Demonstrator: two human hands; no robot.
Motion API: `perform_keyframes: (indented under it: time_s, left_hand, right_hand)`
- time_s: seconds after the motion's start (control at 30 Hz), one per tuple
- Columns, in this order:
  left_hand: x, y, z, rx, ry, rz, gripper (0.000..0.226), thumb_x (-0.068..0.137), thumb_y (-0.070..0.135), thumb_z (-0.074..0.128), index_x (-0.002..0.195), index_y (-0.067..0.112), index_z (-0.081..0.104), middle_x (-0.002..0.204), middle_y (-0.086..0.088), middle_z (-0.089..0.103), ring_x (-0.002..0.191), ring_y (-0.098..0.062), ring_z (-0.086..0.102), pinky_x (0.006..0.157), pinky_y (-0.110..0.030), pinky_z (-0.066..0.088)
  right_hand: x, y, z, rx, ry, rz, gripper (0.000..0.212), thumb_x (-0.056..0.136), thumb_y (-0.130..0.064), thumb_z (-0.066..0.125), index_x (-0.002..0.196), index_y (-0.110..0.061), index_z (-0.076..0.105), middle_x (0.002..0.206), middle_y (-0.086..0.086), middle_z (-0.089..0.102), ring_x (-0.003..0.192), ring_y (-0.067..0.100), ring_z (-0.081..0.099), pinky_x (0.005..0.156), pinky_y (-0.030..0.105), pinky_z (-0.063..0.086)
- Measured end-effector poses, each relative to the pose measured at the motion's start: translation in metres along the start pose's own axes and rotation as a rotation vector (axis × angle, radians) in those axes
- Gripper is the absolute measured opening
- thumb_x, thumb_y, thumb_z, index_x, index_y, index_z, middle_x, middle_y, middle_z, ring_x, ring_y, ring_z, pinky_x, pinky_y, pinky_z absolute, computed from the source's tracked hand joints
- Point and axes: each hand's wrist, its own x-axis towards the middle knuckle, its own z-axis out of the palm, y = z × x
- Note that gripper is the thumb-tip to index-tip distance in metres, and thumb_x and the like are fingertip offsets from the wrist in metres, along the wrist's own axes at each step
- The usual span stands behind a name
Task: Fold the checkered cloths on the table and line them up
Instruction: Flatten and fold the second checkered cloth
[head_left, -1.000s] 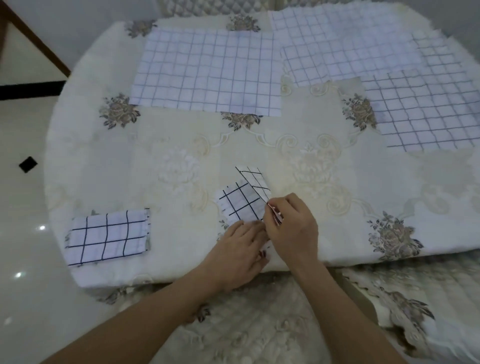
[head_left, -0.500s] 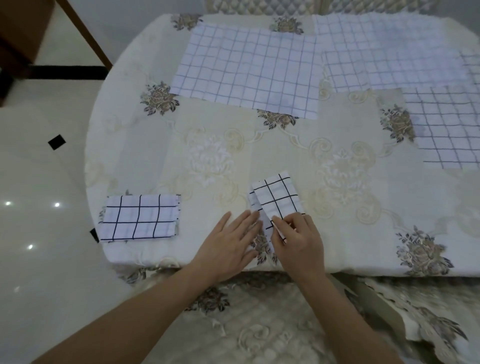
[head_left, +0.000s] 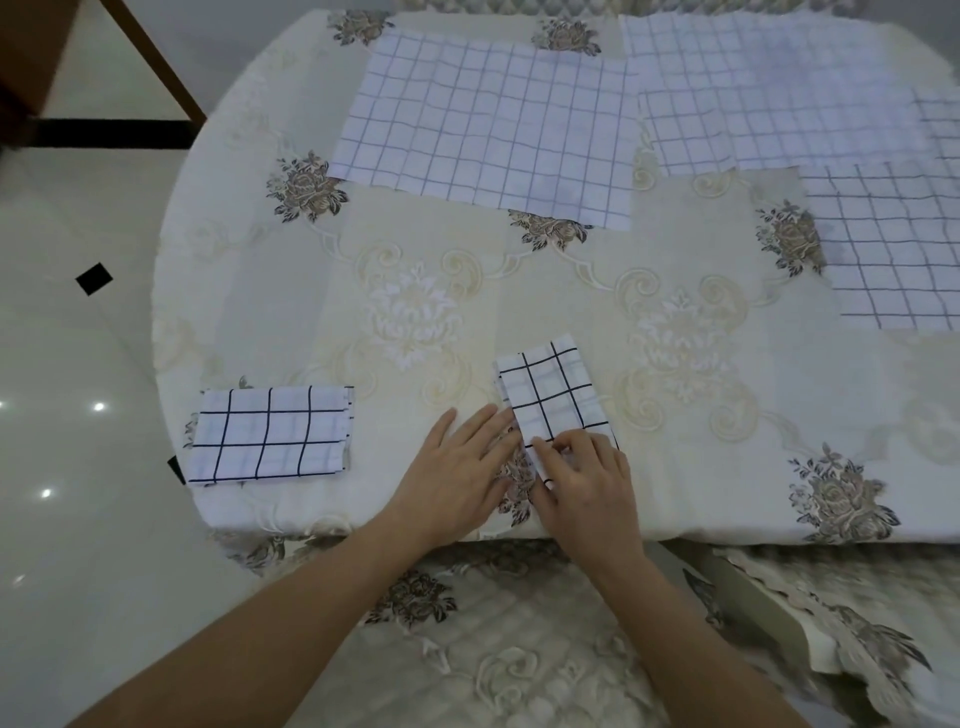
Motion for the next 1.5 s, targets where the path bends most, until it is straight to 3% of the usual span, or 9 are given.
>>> perform_keyframes:
  time_s: [0.13, 0.33, 0.5, 0.63, 0.77, 0.97, 1.13, 1.27, 1.5]
  left_hand:
    - [0.008, 0.004, -0.007, -0.104, 0.147, -0.073, 0.052, 0.101, 0.035, 0.040, 0.149, 0.015, 0.040, 0.157, -0.005, 0.037, 0.142, -0.022, 0.037, 0.117, -0.042, 0.031]
    - [0.015, -0.002, 0.007, 0.038, -0.023, 0.028, 0.063, 0.105, 0.054, 0.018, 0.160, 0.025, 0.006, 0.168, -0.003, -0.006, 0.154, -0.019, -0.006, 0.124, -0.048, 0.014]
    - [0.015, -0.005, 0.009, 0.064, -0.018, 0.044, 0.064, 0.105, 0.057, 0.015, 0.160, 0.025, 0.008, 0.168, -0.004, -0.005, 0.154, -0.019, -0.006, 0.123, -0.048, 0.014]
    - [0.018, -0.001, 0.006, 0.038, -0.020, 0.019, 0.065, 0.104, 0.058, 0.015, 0.159, 0.025, 0.018, 0.168, -0.004, 0.005, 0.154, -0.020, 0.002, 0.123, -0.050, 0.016]
    - [0.024, 0.010, -0.001, -0.006, -0.004, -0.054, 0.062, 0.103, 0.059, 0.021, 0.151, 0.024, 0.039, 0.163, -0.005, 0.027, 0.151, -0.024, 0.021, 0.119, -0.053, 0.024]
    - [0.035, 0.027, -0.003, 0.011, 0.066, -0.143, 0.056, 0.098, 0.059, 0.030, 0.130, 0.021, 0.056, 0.149, -0.008, 0.047, 0.140, -0.030, 0.038, 0.113, -0.054, 0.032]
    - [0.034, 0.032, 0.003, 0.036, 0.098, -0.161, 0.060, 0.099, 0.060, 0.033, 0.138, 0.018, 0.052, 0.149, -0.011, 0.046, 0.141, -0.032, 0.036, 0.114, -0.053, 0.029]
    - [0.033, 0.034, 0.008, 0.039, 0.103, -0.145, 0.067, 0.101, 0.059, 0.030, 0.152, 0.015, 0.036, 0.155, -0.013, 0.039, 0.148, -0.030, 0.027, 0.118, -0.052, 0.025]
    - [0.036, 0.034, 0.009, 0.042, 0.078, -0.148, 0.068, 0.103, 0.057, 0.031, 0.153, 0.012, 0.035, 0.155, -0.015, 0.038, 0.149, -0.031, 0.025, 0.119, -0.051, 0.025]
  right_hand:
    - [0.000, 0.001, -0.001, 0.019, -0.026, 0.025, 0.040, 0.074, -0.022, 0.069, 0.114, -0.016, 0.069, 0.104, 0.005, 0.060, 0.096, 0.027, 0.053, 0.077, 0.039, 0.044]
    - [0.000, 0.008, -0.006, 0.013, -0.061, 0.030, 0.058, 0.072, -0.023, 0.072, 0.128, -0.014, 0.063, 0.116, 0.010, 0.059, 0.105, 0.029, 0.055, 0.078, 0.042, 0.049]
    - [-0.005, 0.039, -0.019, -0.006, -0.079, -0.042, 0.067, 0.076, -0.029, 0.068, 0.140, -0.015, 0.054, 0.127, 0.011, 0.056, 0.114, 0.031, 0.054, 0.084, 0.043, 0.048]
    - [-0.011, 0.070, -0.022, 0.054, -0.020, 0.074, 0.066, 0.075, -0.023, 0.075, 0.138, -0.012, 0.055, 0.122, 0.012, 0.055, 0.106, 0.031, 0.055, 0.081, 0.045, 0.051]
    - [-0.010, 0.084, -0.019, 0.114, 0.015, 0.186, 0.057, 0.079, -0.024, 0.071, 0.132, -0.010, 0.057, 0.105, 0.011, 0.056, 0.089, 0.029, 0.053, 0.071, 0.045, 0.050]
    - [-0.009, 0.084, -0.012, 0.080, 0.020, 0.125, 0.051, 0.081, -0.036, 0.056, 0.125, -0.011, 0.062, 0.093, 0.006, 0.056, 0.079, 0.024, 0.051, 0.064, 0.037, 0.041]
    - [-0.008, 0.085, -0.004, -0.046, 0.142, 0.055, 0.024, 0.084, -0.015, 0.058, 0.106, -0.007, 0.066, 0.080, 0.007, 0.053, 0.064, 0.026, 0.049, 0.055, 0.037, 0.040]
    - [-0.005, 0.091, -0.003, -0.030, 0.167, -0.082, 0.009, 0.085, -0.008, 0.059, 0.089, -0.008, 0.067, 0.073, 0.005, 0.051, 0.057, 0.023, 0.043, 0.048, 0.036, 0.041]
    - [-0.012, 0.101, -0.003, -0.060, 0.181, -0.080, 0.022, 0.089, -0.003, 0.061, 0.068, -0.009, 0.054, 0.062, 0.003, 0.046, 0.054, 0.021, 0.041, 0.045, 0.032, 0.035]
